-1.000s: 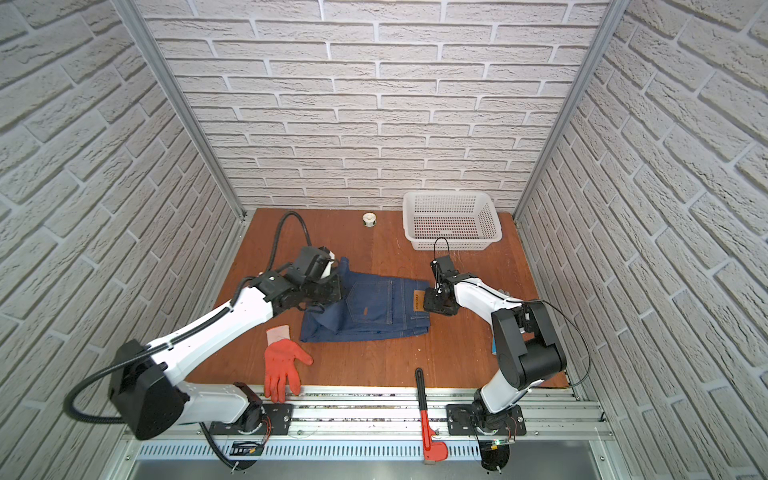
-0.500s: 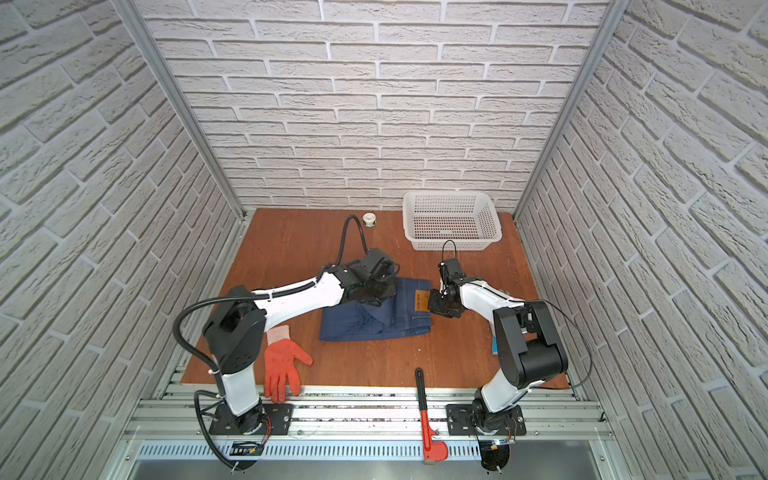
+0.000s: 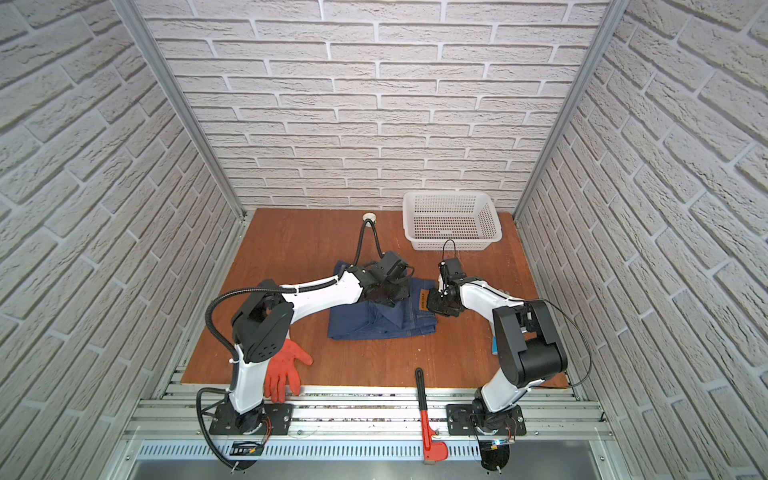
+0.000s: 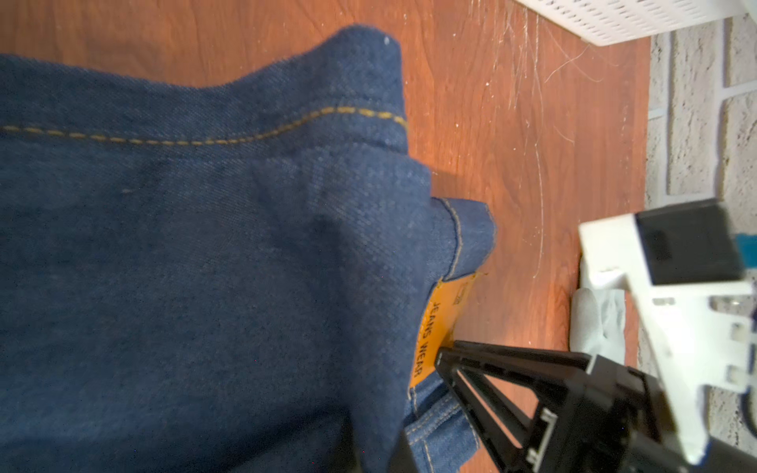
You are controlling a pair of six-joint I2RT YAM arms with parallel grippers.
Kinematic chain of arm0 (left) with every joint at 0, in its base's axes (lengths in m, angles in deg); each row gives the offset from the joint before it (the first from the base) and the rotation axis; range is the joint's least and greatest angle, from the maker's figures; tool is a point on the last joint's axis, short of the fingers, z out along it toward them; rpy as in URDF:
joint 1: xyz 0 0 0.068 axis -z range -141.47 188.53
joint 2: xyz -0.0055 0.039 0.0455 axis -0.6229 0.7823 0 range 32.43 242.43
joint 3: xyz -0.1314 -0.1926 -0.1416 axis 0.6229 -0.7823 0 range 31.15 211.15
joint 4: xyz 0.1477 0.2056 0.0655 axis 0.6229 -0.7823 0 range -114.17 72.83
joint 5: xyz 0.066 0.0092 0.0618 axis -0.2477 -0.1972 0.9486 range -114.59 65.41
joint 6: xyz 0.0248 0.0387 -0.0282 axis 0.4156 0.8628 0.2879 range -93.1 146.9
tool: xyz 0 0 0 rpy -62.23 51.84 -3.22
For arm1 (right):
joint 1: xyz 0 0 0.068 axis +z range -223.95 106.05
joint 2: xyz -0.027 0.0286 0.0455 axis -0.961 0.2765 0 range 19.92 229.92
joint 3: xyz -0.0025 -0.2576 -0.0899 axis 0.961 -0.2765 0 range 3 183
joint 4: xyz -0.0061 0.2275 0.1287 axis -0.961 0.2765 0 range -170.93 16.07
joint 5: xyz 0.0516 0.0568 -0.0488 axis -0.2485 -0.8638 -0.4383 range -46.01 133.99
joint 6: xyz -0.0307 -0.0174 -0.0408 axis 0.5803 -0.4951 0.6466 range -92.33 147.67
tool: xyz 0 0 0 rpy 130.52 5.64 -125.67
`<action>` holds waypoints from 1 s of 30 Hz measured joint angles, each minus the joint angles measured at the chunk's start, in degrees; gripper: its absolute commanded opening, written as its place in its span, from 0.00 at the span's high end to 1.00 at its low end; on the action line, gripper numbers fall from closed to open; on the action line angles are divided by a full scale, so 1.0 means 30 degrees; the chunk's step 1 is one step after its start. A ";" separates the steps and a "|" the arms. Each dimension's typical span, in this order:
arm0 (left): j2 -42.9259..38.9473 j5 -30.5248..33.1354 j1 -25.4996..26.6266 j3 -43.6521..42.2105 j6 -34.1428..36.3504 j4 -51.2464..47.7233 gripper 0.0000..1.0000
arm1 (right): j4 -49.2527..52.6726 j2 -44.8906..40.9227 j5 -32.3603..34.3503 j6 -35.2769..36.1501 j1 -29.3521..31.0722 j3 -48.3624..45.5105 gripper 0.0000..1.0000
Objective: Fold and stack the trousers
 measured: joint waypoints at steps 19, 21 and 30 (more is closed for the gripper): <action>0.0175 -0.0080 0.1188 0.2557 -0.0131 -0.0911 1.00 | -0.0510 0.0124 -0.0466 -0.0117 -0.0015 -0.0219 0.77; 0.0532 -0.0102 0.1158 0.2732 -0.0270 -0.0889 1.00 | -0.0481 0.0080 -0.0452 -0.0117 -0.0015 -0.0219 0.75; 0.1297 -0.0357 0.0947 0.2936 -0.0299 -0.0780 0.50 | 0.2047 -0.4022 0.1851 -0.0007 -0.0015 0.0277 0.60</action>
